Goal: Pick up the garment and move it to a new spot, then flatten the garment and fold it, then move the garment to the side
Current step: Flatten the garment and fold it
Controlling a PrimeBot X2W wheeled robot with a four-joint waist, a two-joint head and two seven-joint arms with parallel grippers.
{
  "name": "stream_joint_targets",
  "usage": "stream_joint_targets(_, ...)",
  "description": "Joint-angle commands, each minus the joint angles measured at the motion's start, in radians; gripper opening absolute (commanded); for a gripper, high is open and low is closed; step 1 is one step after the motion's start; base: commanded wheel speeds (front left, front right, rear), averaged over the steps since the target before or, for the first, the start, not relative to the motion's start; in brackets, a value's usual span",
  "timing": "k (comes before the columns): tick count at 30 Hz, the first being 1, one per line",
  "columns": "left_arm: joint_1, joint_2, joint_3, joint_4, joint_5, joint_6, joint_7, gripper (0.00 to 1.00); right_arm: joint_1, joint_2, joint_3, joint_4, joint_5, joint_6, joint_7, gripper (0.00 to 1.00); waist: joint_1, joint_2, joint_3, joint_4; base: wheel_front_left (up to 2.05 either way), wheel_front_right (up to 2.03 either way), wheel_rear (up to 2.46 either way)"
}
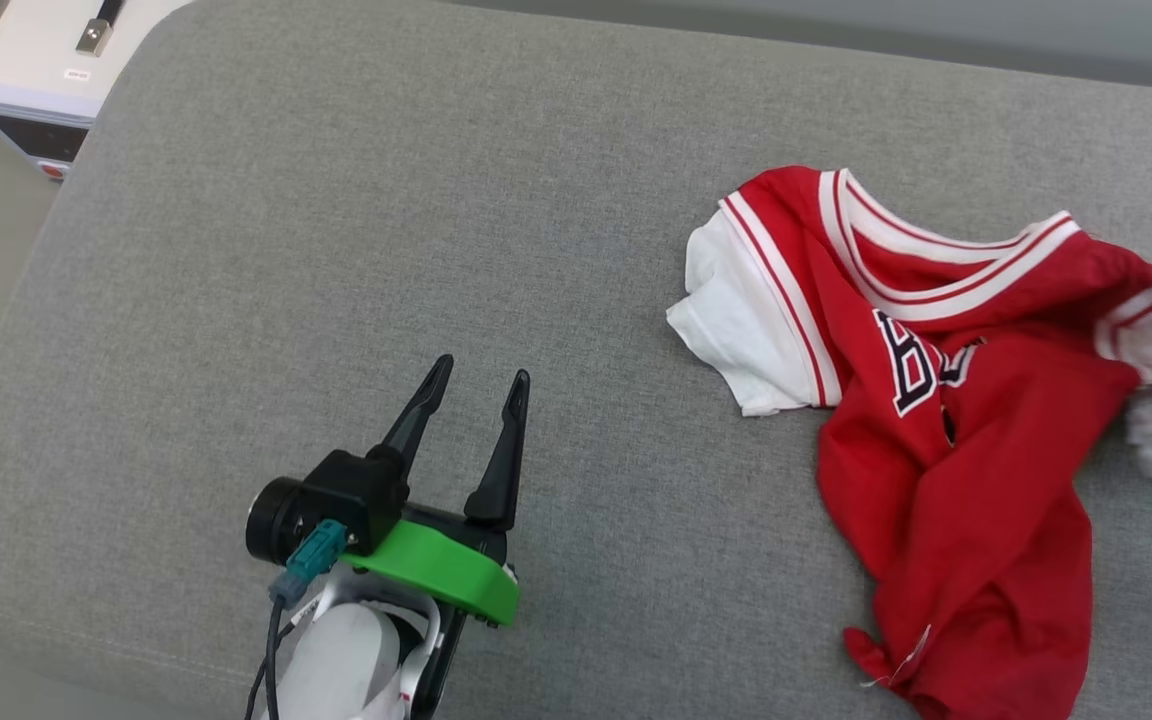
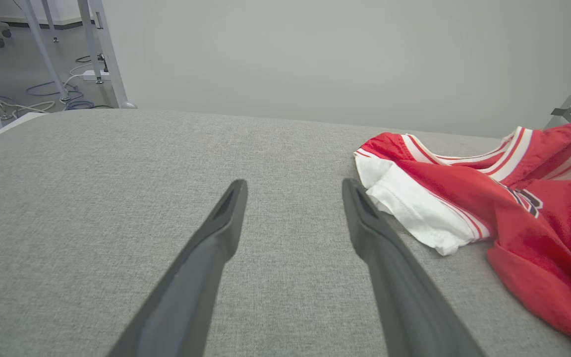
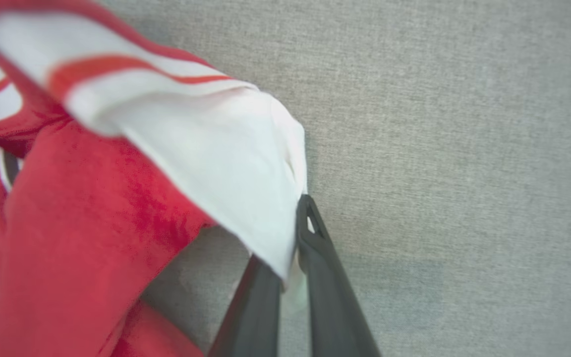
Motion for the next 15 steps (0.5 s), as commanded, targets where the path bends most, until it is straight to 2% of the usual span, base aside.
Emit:
stream_joint_targets(1,-0.019,-0.006,0.001,-0.004,-0.001,-0.003,-0.006,1.0,-0.022,-0.034,-0.015,-0.005,0.003,-0.001,0.016,0.0,-0.0001,0.0,0.01,0.002,0.0,0.0,0.0)
stream_joint_targets(7,-0.038,-0.007,-0.004,-0.007,-0.012,-0.003,-0.006,1.0,-0.051,-0.145,-0.095,0.049,-0.037,-0.001,0.04,0.0,-0.0001,0.0,0.041,0.018,0.0,0.0,0.0)
stream_joint_targets(12,-0.045,-0.007,-0.006,-0.001,-0.024,-0.003,-0.006,1.0,-0.077,-0.187,-0.143,0.143,-0.094,-0.001,-0.033,0.0,-0.0001,0.0,0.05,0.029,0.0,0.0,0.0)
stream_joint_targets(13,-0.046,-0.007,-0.007,0.001,-0.025,-0.003,-0.006,1.0,-0.085,-0.191,-0.144,0.155,-0.106,-0.001,-0.067,0.59,-0.0001,0.0,0.051,0.031,0.0,0.0,0.0)
stream_joint_targets(14,-0.047,-0.007,-0.009,0.002,-0.026,-0.003,-0.006,1.0,-0.094,-0.189,-0.149,0.177,-0.119,-0.001,-0.101,1.0,-0.0001,0.0,0.05,0.032,0.0,0.0,0.0)
stream_joint_targets(15,-0.048,-0.007,-0.009,0.004,-0.026,-0.003,-0.006,1.0,-0.098,-0.186,-0.145,0.194,-0.126,-0.001,-0.122,1.0,-0.0001,0.0,0.047,0.032,0.0,0.0,0.0)
